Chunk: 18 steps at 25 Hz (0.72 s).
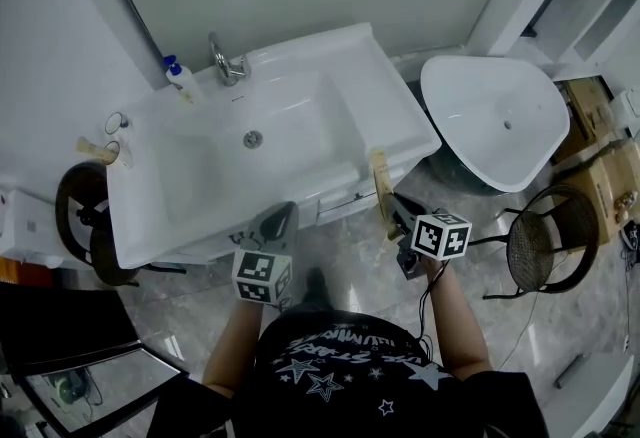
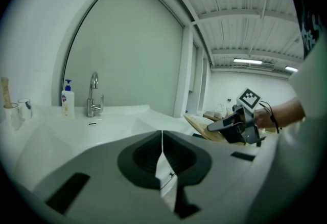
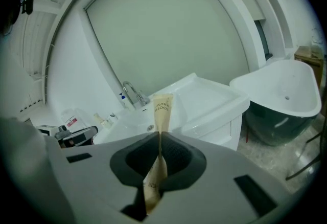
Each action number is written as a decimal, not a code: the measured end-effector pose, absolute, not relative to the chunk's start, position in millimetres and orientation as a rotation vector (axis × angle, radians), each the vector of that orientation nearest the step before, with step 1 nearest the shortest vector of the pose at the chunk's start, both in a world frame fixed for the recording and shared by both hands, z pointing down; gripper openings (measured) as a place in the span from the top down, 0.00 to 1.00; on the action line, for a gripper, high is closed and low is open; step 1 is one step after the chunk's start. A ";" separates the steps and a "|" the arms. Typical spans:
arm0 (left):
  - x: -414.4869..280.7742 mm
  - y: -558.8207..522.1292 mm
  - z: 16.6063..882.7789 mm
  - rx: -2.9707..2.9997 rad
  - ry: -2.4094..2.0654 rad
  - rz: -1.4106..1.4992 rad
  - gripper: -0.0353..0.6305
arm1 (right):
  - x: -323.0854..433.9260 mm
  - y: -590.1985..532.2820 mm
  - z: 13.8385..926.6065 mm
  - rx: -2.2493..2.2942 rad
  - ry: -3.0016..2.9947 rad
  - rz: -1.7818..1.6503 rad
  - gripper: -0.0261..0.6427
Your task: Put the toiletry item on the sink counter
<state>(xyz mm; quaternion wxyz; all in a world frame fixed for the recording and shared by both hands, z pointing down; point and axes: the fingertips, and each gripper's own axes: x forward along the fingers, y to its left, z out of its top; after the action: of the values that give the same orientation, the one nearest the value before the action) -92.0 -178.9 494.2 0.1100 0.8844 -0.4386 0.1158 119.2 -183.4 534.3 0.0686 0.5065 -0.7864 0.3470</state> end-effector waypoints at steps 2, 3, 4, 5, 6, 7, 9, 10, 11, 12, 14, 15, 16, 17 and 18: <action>-93.9 -195.0 498.1 2.594 -1.274 0.341 0.92 | 116.8 -198.3 536.1 1.527 -2.353 1.048 0.92; -94.1 -202.3 500.1 2.592 -1.265 0.341 0.92 | 115.5 -205.2 536.7 1.526 -2.347 1.047 0.92; -94.2 -209.4 501.8 2.589 -1.256 0.339 0.92 | 114.2 -212.1 537.2 1.524 -2.342 1.044 0.92; -94.3 -216.4 503.2 2.588 -1.247 0.338 0.92 | 112.7 -219.0 537.3 1.523 -2.338 1.040 0.92; -94.6 -223.0 504.5 2.587 -1.238 0.339 0.92 | 110.8 -225.7 537.3 1.524 -2.335 1.037 0.92; -94.8 -229.2 505.7 2.588 -1.228 0.340 0.92 | 109.1 -231.9 537.1 1.527 -2.334 1.035 0.92; -93.8 -240.8 506.8 2.595 -1.209 0.337 0.92 | 107.1 -242.0 536.6 1.536 -2.335 1.034 0.92; -92.5 -246.0 506.5 2.600 -1.202 0.334 0.92 | 106.9 -245.8 536.5 1.540 -2.333 1.032 0.92; -90.9 -250.6 505.9 2.604 -1.195 0.331 0.92 | 107.2 -248.7 536.7 1.540 -2.330 1.029 0.92; -89.6 -254.6 505.3 2.607 -1.189 0.330 0.92 | 107.4 -251.1 537.3 1.539 -2.326 1.028 0.92; -88.4 -260.5 505.5 2.609 -1.180 0.338 0.92 | 107.6 -255.3 539.7 1.533 -2.319 1.037 0.92; -88.1 -261.8 506.4 2.607 -1.176 0.344 0.92 | 108.3 -256.7 541.2 1.533 -2.316 1.044 0.92; -87.5 -262.3 507.7 2.603 -1.173 0.350 0.92 | 110.1 -258.2 542.0 1.535 -2.315 1.048 0.92; -86.4 -263.3 508.8 2.600 -1.173 0.356 0.92 | 113.0 -260.9 541.4 1.541 -2.318 1.047 0.92; -85.2 -265.3 509.3 2.597 -1.179 0.360 0.92 | 116.8 -265.4 539.1 1.550 -2.326 1.040 0.92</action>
<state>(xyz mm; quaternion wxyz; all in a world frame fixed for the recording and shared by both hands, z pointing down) -85.2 -265.3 509.3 0.1330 0.8953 -0.4066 0.1242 116.8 -265.4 539.1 0.0797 0.5180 -0.7775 0.3476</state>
